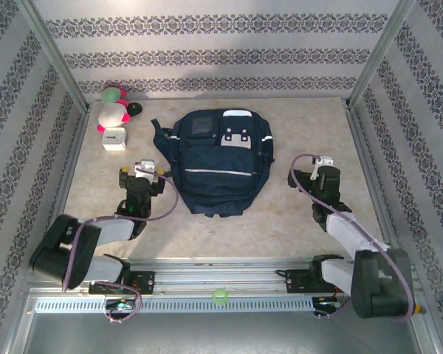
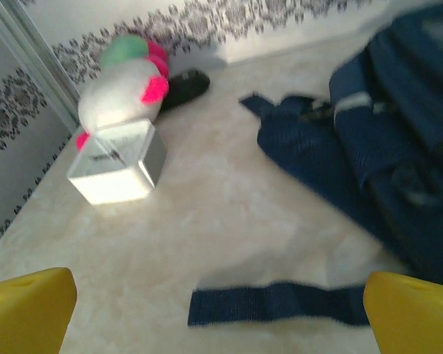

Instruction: Pack the student bag

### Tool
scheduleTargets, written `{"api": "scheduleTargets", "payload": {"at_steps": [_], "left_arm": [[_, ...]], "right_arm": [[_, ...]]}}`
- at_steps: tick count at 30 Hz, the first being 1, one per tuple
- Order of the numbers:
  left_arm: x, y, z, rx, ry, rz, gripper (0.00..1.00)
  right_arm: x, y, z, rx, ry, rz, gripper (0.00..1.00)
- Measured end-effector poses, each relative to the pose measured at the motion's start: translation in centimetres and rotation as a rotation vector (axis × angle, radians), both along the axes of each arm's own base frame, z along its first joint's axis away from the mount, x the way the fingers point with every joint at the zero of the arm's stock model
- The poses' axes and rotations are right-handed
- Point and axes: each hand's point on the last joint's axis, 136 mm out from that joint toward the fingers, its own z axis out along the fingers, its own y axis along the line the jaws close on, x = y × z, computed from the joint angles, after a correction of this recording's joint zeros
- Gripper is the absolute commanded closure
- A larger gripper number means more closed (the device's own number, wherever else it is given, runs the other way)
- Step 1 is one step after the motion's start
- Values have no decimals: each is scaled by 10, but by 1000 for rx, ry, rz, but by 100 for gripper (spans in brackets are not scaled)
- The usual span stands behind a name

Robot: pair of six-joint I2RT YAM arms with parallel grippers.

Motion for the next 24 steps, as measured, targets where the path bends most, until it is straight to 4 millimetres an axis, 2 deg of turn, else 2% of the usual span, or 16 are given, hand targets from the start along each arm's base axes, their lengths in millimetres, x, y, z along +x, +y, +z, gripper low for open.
{"api": "scheduleTargets", "payload": {"at_steps": [2, 5, 9, 11, 13, 14, 18, 24], "left_arm": [[-1, 1, -12, 16, 22, -11, 1], [7, 11, -12, 2, -19, 9, 1], [10, 40, -29, -78, -29, 50, 1], [11, 54, -36, -118, -10, 85, 1], [18, 63, -32, -167, -21, 99, 1], [24, 65, -26, -182, -36, 102, 1], [41, 61, -11, -220, -72, 77, 1], [40, 57, -16, -235, -51, 57, 1]], "right_arm": [[8, 2, -3, -15, -22, 21, 2], [18, 8, -10, -28, -35, 75, 2], [36, 13, -8, -49, -112, 125, 2], [46, 9, -14, -51, -140, 126, 2], [45, 6, -30, -50, -97, 121, 2], [45, 5, -30, -52, -102, 117, 2], [50, 5, -19, -59, -152, 115, 2], [53, 5, -13, -61, -177, 114, 2]]}}
